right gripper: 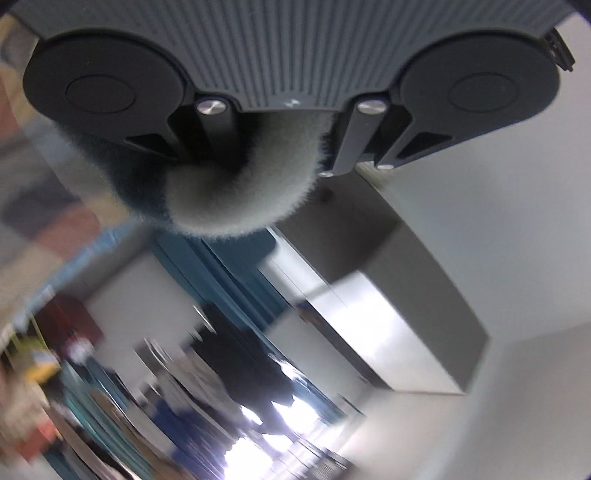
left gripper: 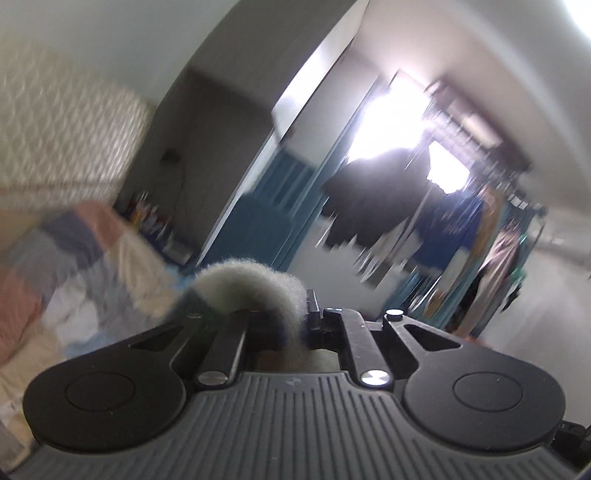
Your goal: Fold large clothes
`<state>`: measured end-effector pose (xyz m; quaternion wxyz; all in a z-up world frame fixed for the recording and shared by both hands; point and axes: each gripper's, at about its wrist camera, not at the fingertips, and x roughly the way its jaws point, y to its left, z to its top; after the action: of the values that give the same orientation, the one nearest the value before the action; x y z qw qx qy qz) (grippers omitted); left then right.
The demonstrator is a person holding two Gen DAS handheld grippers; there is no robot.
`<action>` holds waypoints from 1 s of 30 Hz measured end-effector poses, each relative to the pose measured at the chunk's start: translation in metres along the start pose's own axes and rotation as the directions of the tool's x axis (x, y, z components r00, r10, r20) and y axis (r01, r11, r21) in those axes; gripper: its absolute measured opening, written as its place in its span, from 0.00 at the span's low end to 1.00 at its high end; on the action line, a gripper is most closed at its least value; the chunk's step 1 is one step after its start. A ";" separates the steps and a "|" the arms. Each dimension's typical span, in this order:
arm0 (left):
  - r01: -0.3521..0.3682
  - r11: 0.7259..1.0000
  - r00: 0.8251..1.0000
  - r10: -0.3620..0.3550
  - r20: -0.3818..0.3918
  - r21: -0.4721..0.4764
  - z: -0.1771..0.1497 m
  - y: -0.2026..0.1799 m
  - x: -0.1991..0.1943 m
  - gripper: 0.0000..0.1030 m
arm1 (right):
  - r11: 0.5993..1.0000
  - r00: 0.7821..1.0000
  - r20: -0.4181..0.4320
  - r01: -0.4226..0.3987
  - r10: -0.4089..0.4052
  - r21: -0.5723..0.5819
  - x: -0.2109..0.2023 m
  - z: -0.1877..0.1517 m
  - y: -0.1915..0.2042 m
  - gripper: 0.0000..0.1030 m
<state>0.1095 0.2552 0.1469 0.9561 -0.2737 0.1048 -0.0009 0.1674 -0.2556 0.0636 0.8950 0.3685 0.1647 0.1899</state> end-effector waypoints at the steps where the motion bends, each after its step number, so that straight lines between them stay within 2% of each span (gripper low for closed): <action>1: -0.016 1.000 0.999 0.016 -0.039 -0.010 -0.012 0.012 0.025 0.11 | 0.999 0.999 -0.025 0.039 -0.039 0.019 0.019 -0.008 -0.015 0.14; 4: -0.080 0.997 0.986 0.075 -0.151 -0.022 -0.050 0.047 0.113 0.11 | 0.988 0.989 -0.080 0.133 -0.127 0.073 0.085 -0.022 -0.068 0.13; 7: -0.129 0.992 0.971 0.127 -0.201 0.000 -0.083 0.080 0.202 0.11 | 0.980 0.980 -0.109 0.178 -0.169 0.087 0.150 -0.024 -0.110 0.13; 9: -0.158 0.987 0.964 0.161 -0.212 0.029 -0.103 0.099 0.264 0.11 | 0.979 0.973 -0.133 0.196 -0.187 0.058 0.192 -0.027 -0.128 0.13; 12: -0.203 0.976 0.942 0.215 -0.258 0.073 -0.135 0.129 0.352 0.11 | 0.979 0.962 -0.185 0.205 -0.199 0.014 0.247 -0.039 -0.162 0.13; 15: -0.218 0.969 0.919 0.243 -0.310 0.115 -0.173 0.155 0.409 0.11 | 0.971 0.945 -0.224 0.237 -0.240 -0.041 0.290 -0.059 -0.192 0.13; 18: -0.251 0.956 0.893 0.290 -0.343 0.155 -0.199 0.178 0.446 0.11 | 0.961 0.924 -0.264 0.270 -0.278 -0.064 0.317 -0.074 -0.218 0.13; 24: -0.266 0.939 0.855 0.335 -0.396 0.219 -0.210 0.194 0.474 0.11 | 0.948 0.908 -0.275 0.291 -0.317 -0.131 0.330 -0.094 -0.239 0.13; 27: -0.255 0.937 0.847 0.335 -0.413 0.238 -0.207 0.189 0.471 0.11 | 0.940 0.900 -0.279 0.301 -0.335 -0.158 0.330 -0.096 -0.235 0.13; 29: -0.252 0.934 0.842 0.340 -0.418 0.252 -0.201 0.176 0.451 0.15 | 0.936 0.892 -0.290 0.310 -0.347 -0.167 0.334 -0.095 -0.235 0.13; 30: -0.247 0.937 0.845 0.333 -0.418 0.247 -0.198 0.176 0.450 0.21 | 0.932 0.886 -0.297 0.314 -0.355 -0.179 0.335 -0.094 -0.234 0.13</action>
<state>0.4996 0.2745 -0.1992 0.9150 -0.1575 0.3648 0.0706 0.4701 -0.1987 -0.2205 0.8963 0.2411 0.3584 0.1005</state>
